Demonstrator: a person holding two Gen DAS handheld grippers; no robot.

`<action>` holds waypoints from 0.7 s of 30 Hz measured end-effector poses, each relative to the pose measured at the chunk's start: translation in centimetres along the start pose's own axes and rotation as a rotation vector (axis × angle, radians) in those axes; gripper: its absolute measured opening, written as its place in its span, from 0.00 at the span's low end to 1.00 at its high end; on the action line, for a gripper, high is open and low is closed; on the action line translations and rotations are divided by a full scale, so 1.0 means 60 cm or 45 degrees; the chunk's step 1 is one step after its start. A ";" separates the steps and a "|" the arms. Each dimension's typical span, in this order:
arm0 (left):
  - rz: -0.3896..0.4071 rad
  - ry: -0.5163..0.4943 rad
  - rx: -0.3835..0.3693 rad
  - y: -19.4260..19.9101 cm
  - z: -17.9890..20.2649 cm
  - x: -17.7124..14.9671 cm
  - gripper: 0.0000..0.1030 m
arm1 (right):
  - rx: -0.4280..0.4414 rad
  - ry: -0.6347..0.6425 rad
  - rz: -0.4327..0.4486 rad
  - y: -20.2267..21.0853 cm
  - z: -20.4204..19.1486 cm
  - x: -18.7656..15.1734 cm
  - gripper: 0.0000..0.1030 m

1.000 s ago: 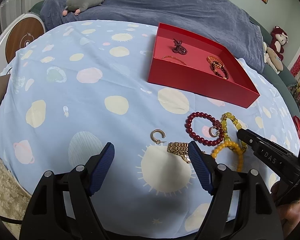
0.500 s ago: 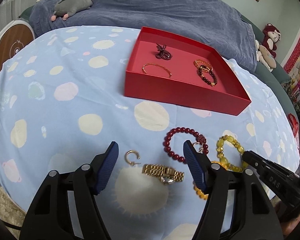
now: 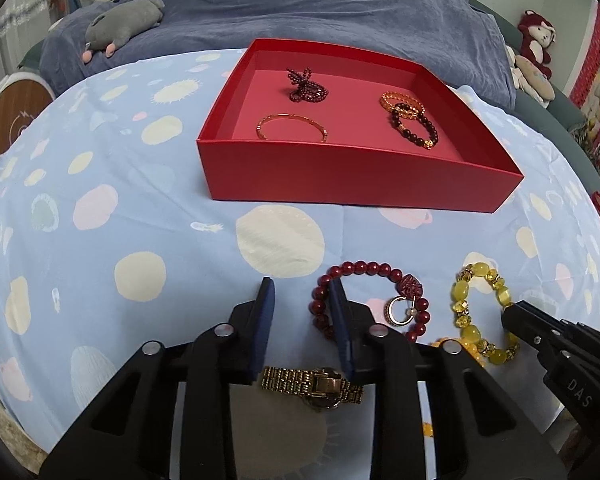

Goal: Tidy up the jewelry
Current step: 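Grasp the red bead bracelet with the left gripper while the right holds the yellow bracelet, then lift both bracelets and carry them over the red box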

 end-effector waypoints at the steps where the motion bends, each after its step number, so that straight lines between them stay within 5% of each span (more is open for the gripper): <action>1: -0.002 -0.010 0.000 -0.001 0.002 0.000 0.19 | 0.000 0.001 0.001 0.000 0.000 0.000 0.08; 3: -0.007 -0.024 -0.003 -0.002 0.005 0.000 0.08 | 0.001 0.000 0.000 0.000 0.001 0.001 0.08; 21: 0.108 0.028 -0.125 0.083 0.012 0.035 0.07 | 0.049 -0.068 0.158 0.070 0.020 0.028 0.08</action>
Point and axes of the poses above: each gripper's, at about its wrist camera, not at the fingertips, and y roughly against the way its jaws point, z to its right, x to its top, the point moved 1 cm from there along -y, roughly the way its jaws point, and after that the axes turned 9 degrees about -x, right-handed, at the moved point
